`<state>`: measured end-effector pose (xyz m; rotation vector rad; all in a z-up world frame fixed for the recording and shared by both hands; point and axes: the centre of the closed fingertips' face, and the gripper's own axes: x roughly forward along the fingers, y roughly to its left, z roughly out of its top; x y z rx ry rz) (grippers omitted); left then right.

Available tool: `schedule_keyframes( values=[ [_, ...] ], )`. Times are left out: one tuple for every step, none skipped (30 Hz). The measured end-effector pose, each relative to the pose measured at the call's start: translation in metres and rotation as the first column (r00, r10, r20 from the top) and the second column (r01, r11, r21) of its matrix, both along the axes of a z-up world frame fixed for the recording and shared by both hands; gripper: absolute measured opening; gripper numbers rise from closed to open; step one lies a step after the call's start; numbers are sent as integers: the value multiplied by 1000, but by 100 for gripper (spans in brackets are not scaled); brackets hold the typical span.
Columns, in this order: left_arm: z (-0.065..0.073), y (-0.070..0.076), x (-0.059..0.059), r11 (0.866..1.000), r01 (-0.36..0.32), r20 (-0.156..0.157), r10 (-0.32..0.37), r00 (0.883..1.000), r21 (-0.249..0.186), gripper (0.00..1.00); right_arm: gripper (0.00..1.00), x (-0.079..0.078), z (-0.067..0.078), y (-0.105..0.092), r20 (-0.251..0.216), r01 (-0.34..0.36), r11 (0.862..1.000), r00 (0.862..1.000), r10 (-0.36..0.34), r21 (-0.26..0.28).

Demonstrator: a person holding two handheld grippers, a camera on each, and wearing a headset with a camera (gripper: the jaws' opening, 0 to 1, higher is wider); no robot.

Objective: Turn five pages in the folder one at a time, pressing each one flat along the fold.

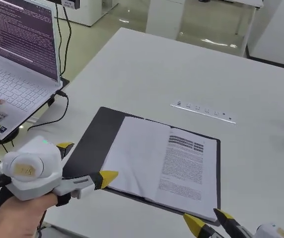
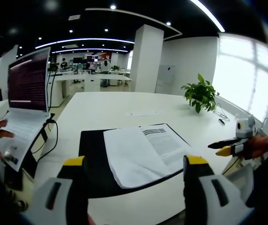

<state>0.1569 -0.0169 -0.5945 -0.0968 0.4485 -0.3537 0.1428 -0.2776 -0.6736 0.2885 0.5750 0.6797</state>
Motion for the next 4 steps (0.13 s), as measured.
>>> schedule_keyframes(
  values=[
    [0, -1, 0, 1000, 2, 0, -2, 1000, 0, 84, 67, -1, 0, 0, -3, 4, 1000, 1000, -4, 9],
    [0, -1, 0, 1000, 3, 0, -3, 1000, 0, 84, 67, -2, -1, -1, -8, 7, 1000, 1000, -7, 12],
    [0, -2, 0, 1000, 3, 0, -3, 1000, 0, 84, 67, -2, -2, -1, -10, 7, 1000, 1000, -7, 10],
    [0, -2, 0, 1000, 3, 0, -3, 1000, 0, 84, 67, -3, -3, -1, -12, 6, 1000, 1000, -6, 6]
  ],
)
